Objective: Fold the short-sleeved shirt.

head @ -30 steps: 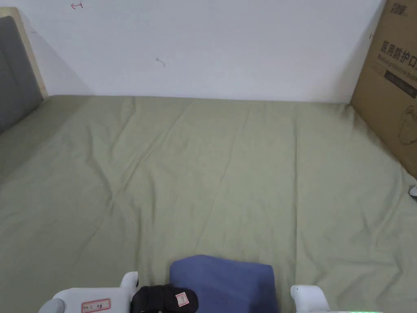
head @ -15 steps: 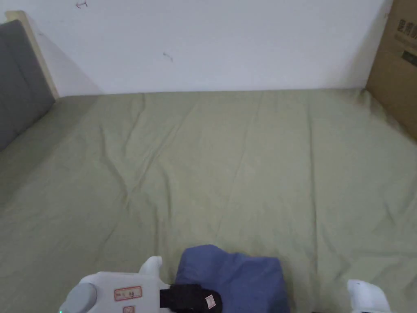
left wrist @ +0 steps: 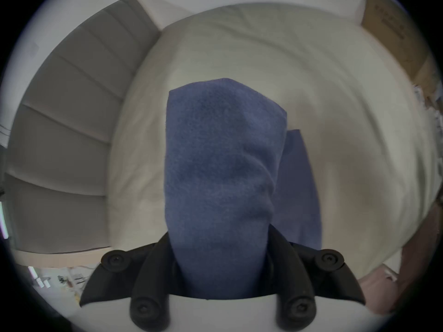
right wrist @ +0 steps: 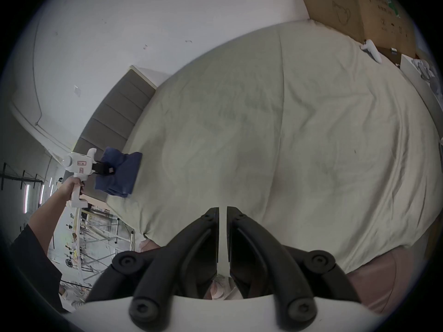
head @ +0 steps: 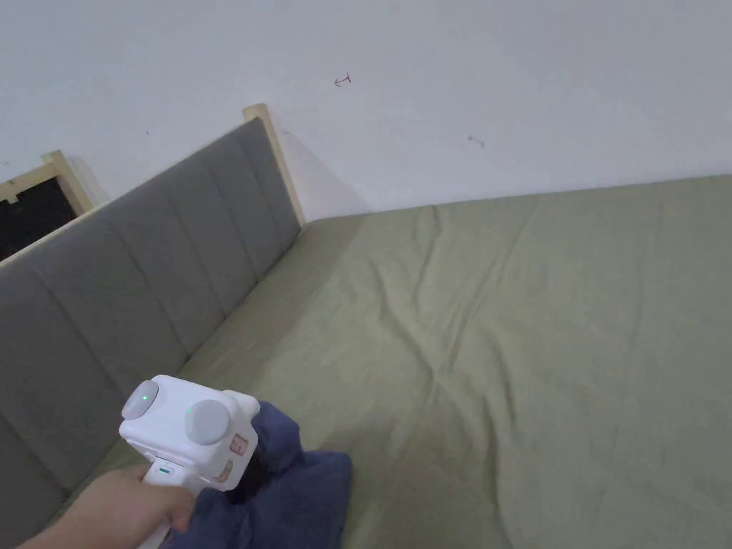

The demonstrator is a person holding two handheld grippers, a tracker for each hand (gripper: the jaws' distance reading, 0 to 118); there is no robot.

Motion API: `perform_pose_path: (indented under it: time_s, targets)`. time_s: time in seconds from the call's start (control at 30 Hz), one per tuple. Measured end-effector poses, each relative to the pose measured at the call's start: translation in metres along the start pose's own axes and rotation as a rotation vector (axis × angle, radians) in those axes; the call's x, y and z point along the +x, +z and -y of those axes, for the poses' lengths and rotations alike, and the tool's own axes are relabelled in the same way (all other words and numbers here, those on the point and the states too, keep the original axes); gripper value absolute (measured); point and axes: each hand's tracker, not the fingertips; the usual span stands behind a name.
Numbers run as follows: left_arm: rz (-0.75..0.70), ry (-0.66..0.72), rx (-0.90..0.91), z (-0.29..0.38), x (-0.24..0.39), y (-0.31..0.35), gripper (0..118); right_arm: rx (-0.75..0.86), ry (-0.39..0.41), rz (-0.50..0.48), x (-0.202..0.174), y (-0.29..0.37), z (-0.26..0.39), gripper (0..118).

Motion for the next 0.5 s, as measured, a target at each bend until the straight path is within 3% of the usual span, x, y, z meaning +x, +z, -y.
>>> perform_pose_path:
  time_s: [0.03,0.07,0.1,0.13,0.17,0.4,0.5]
  targets:
    - [-0.012,0.008,0.007,0.000,-0.007,-0.007,24,-0.007,-0.001,0.001,-0.001,-0.002,0.001,7]
    - [-0.004,0.021,0.009,0.005,-0.008,-0.007,34,-0.011,-0.002,0.001,-0.002,-0.003,0.001,7]
    - [0.011,0.047,0.016,0.009,-0.013,-0.007,56,-0.015,-0.003,-0.002,-0.003,-0.004,0.001,7]
    - [0.036,0.090,0.030,0.010,-0.019,-0.008,96,-0.019,-0.003,-0.006,-0.004,-0.004,0.001,7]
    - [0.049,0.112,0.047,0.011,-0.024,-0.006,111,-0.021,-0.001,-0.006,-0.006,-0.004,0.001,7]
    - [0.099,0.200,0.246,0.019,-0.050,0.045,110,-0.007,0.051,0.013,-0.014,0.000,-0.002,7]
    - [0.216,0.232,0.347,0.017,-0.043,0.051,110,0.018,0.037,-0.008,-0.013,0.006,-0.006,7]
